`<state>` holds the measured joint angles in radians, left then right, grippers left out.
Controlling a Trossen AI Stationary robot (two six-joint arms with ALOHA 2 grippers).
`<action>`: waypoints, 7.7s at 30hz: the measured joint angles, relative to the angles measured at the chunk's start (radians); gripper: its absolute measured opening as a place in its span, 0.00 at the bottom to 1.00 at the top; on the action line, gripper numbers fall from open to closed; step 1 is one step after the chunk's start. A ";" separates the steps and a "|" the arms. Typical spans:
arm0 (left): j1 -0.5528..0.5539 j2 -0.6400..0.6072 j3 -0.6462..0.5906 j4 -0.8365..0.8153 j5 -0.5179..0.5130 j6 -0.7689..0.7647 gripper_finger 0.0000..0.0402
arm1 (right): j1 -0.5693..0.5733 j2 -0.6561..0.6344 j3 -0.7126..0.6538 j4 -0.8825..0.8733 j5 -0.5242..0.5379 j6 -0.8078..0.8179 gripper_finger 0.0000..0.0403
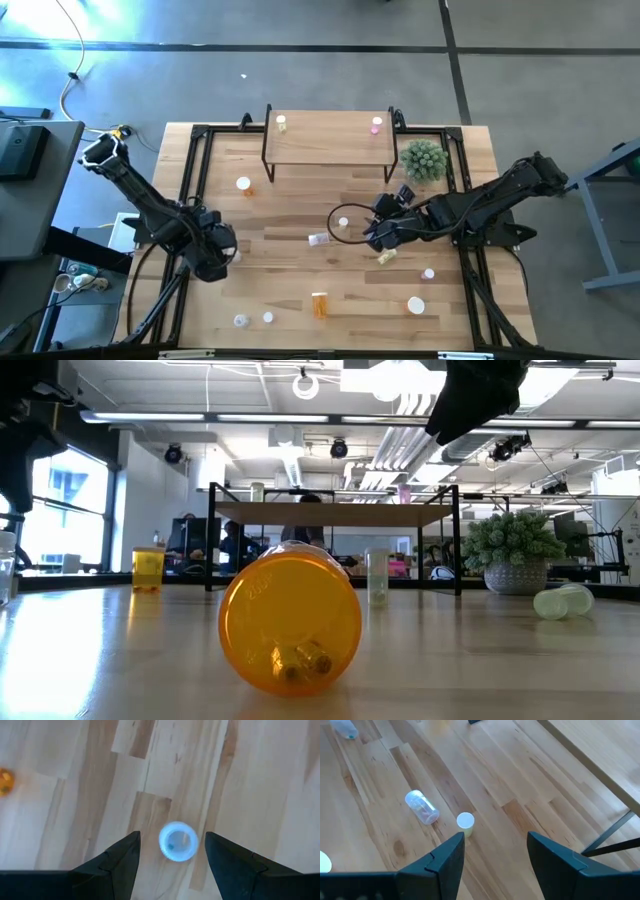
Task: Pick and place medicine bottles onto shelf by color
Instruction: Put the left transparent pill bottle on the shelf, then put the bottom right orange pill bottle on the shelf
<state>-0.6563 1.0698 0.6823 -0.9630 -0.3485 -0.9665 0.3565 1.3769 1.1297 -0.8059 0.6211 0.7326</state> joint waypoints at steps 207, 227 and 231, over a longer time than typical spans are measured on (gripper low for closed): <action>1.033 0.465 0.882 0.101 0.451 1.004 0.49 | -0.088 0.002 0.001 0.032 -0.054 -0.066 0.51; 0.765 0.192 0.194 0.765 0.298 0.791 0.49 | 0.032 0.002 0.001 -0.041 -0.319 -0.020 0.51; 0.708 0.192 0.165 0.822 0.297 0.764 0.49 | 0.085 0.002 0.001 -0.051 -0.319 0.077 0.51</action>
<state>0.0513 1.2621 0.8476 -0.1407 -0.0511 -0.2027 0.4413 1.3792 1.1305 -0.8566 0.3023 0.8100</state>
